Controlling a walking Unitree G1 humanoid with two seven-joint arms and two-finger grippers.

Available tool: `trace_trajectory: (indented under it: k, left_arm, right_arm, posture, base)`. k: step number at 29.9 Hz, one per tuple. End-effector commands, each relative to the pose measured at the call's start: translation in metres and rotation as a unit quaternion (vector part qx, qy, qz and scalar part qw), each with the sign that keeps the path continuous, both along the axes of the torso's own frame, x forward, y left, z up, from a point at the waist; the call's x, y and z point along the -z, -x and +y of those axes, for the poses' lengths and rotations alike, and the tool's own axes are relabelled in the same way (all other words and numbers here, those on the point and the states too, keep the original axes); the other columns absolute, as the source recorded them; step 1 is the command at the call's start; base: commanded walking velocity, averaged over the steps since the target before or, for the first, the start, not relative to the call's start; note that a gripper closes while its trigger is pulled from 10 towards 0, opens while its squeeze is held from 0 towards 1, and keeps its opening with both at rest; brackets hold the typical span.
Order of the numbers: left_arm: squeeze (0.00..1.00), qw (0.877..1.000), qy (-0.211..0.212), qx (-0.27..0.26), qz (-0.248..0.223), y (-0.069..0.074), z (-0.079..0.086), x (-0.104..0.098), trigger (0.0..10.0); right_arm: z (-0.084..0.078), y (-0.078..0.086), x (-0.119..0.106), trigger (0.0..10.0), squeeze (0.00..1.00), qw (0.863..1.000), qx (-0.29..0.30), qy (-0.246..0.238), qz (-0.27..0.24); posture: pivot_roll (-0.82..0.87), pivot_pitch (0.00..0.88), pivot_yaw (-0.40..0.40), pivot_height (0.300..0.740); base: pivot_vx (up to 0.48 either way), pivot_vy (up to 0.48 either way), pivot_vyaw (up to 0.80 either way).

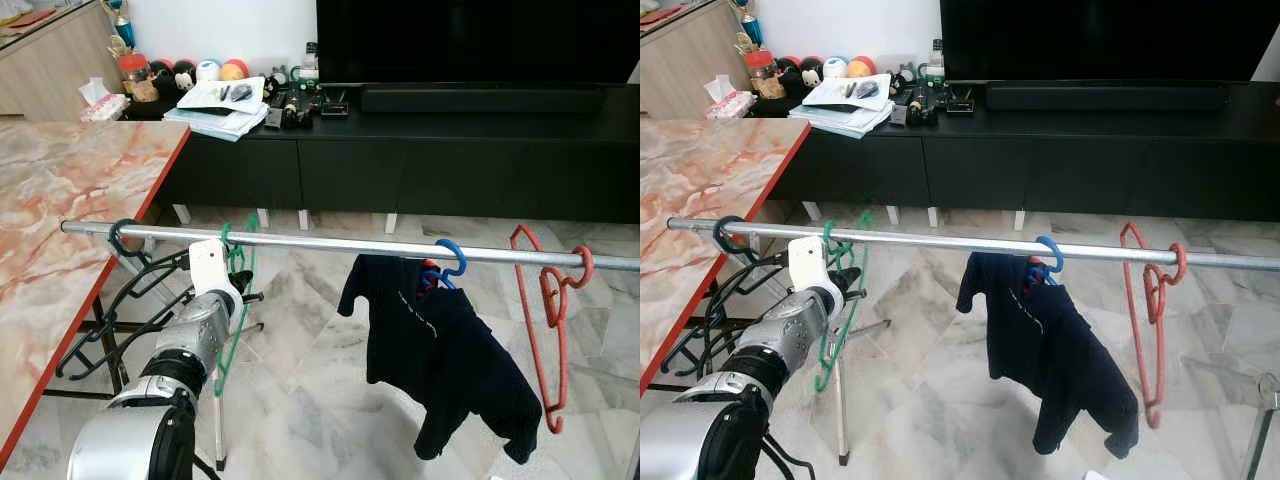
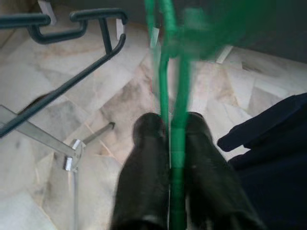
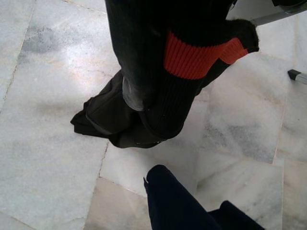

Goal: Hang hanger

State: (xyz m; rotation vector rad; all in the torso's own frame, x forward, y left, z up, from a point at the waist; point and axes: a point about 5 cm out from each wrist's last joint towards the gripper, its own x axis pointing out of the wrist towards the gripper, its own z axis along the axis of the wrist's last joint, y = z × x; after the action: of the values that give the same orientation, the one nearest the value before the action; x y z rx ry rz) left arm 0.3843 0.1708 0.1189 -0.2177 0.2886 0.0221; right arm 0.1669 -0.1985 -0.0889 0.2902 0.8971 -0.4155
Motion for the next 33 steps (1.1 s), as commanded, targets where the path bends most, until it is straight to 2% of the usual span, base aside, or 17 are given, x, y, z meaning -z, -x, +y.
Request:
trace_trajectory:
  k: [1,9,14,18,20,24,29,33]
  left_arm:
    - [0.00,1.000,-0.025,-0.004,0.008,0.006,0.013,0.008,0.0]
    - [0.00,0.998,-0.057,0.002,-0.010,0.017,0.020,0.012,0.0]
    - [0.00,0.996,-0.079,0.025,-0.040,0.019,0.016,0.006,0.0]
    - [0.00,0.990,-0.113,0.040,-0.079,0.026,0.015,-0.002,0.0]
    - [0.00,0.989,-0.115,0.040,-0.080,0.026,0.015,-0.002,0.0]
    - [0.00,0.988,-0.117,0.034,-0.097,0.036,0.021,-0.002,0.0]
    - [0.00,0.981,-0.143,0.056,-0.115,0.048,0.022,0.002,0.0]
    - [0.00,0.978,-0.159,0.067,-0.114,0.065,0.029,0.013,0.0]
  right_arm:
    - [0.001,0.004,0.002,10.0,0.00,1.000,-0.001,-0.001,0.008]
    - [0.000,0.002,0.001,10.0,0.00,1.000,-0.010,0.001,0.007]
    - [0.001,0.000,0.000,10.0,0.00,1.000,-0.014,0.002,0.007]
    - [0.001,-0.001,0.000,10.0,0.00,1.000,-0.015,0.002,0.005]
    - [0.001,-0.001,0.000,10.0,0.00,1.000,-0.016,0.002,0.005]
    - [0.000,0.000,0.000,10.0,0.00,1.000,-0.015,0.003,0.006]
    - [-0.002,0.002,0.001,10.0,0.00,1.000,-0.015,0.005,0.008]
    - [-0.004,0.004,0.001,10.0,0.00,1.000,-0.014,0.006,0.010]
  posture:
    - [0.02,0.107,0.067,0.740]
    - [0.03,0.098,0.050,0.740]
    - [0.03,0.091,0.046,0.740]
    - [0.03,0.081,0.047,0.740]
    - [0.03,0.081,0.047,0.740]
    - [0.02,0.072,0.049,0.740]
    - [0.02,0.065,0.048,0.740]
    - [0.01,0.063,0.044,0.740]
  base:
    - [0.000,0.000,0.00]
    - [0.000,0.000,0.00]
    - [0.000,0.000,0.00]
    - [0.000,0.000,0.00]
    - [0.000,0.000,0.00]
    - [0.000,0.000,0.00]
    - [0.000,0.000,0.00]
    - [0.000,0.000,0.00]
